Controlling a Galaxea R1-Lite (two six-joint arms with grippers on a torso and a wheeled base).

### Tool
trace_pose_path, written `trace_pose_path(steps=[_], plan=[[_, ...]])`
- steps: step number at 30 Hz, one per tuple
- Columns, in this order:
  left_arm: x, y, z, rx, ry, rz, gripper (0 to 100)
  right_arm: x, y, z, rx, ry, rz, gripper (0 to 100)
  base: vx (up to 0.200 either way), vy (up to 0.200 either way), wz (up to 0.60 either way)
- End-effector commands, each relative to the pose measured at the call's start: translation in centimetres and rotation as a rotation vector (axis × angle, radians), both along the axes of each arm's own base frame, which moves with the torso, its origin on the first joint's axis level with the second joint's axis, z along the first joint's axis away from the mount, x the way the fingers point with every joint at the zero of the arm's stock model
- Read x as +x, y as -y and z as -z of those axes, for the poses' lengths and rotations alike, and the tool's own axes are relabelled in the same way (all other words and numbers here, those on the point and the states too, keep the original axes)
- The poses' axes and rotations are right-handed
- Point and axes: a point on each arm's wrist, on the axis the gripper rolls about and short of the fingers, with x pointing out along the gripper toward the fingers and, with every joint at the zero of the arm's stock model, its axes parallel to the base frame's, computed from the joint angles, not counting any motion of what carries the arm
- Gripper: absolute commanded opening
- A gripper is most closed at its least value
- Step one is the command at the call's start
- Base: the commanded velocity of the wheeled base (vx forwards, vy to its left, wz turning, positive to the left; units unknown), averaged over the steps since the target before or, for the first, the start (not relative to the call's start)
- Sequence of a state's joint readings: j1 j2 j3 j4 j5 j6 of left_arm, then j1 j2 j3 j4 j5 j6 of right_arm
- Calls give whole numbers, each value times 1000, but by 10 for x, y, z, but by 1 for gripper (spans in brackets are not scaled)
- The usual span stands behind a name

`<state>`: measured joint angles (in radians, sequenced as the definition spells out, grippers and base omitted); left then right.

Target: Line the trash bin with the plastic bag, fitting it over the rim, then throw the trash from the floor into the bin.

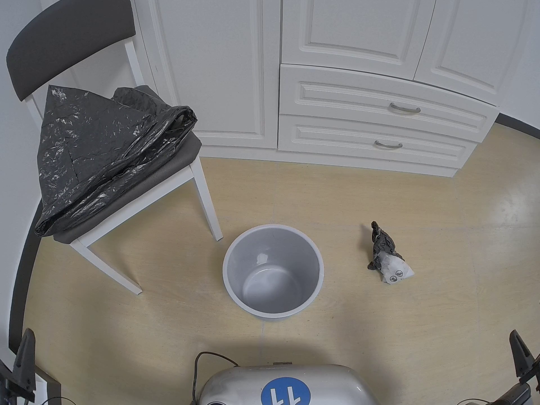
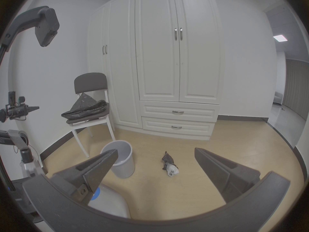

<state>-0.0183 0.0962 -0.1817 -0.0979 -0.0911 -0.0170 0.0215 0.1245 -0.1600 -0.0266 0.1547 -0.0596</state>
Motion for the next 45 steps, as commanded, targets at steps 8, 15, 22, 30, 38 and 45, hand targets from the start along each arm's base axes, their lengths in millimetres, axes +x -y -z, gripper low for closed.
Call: trace_pose_path(steps=[8, 15, 22, 30, 38, 45], plan=[[143, -37, -76, 249, -416, -340, 100, 108, -2, -101, 146, -67, 12, 100, 0, 0, 0], [170, -70, -67, 255, -410, -214, 100, 131, 0, -129, 319, -16, 127, 100, 0, 0, 0], [181, -86, -58, 222, -476, -254, 100, 130, 0, -145, 359, 26, 127, 100, 0, 0, 0], [202, -104, -48, 191, -547, -283, 100, 143, 0, -138, 357, -27, 135, 100, 0, 0, 0], [227, -120, -40, 166, -585, -281, 100, 145, 0, -136, 358, -36, 136, 100, 0, 0, 0], [233, -126, -38, 175, -548, -316, 100, 145, 0, -135, 359, -38, 133, 100, 0, 0, 0]])
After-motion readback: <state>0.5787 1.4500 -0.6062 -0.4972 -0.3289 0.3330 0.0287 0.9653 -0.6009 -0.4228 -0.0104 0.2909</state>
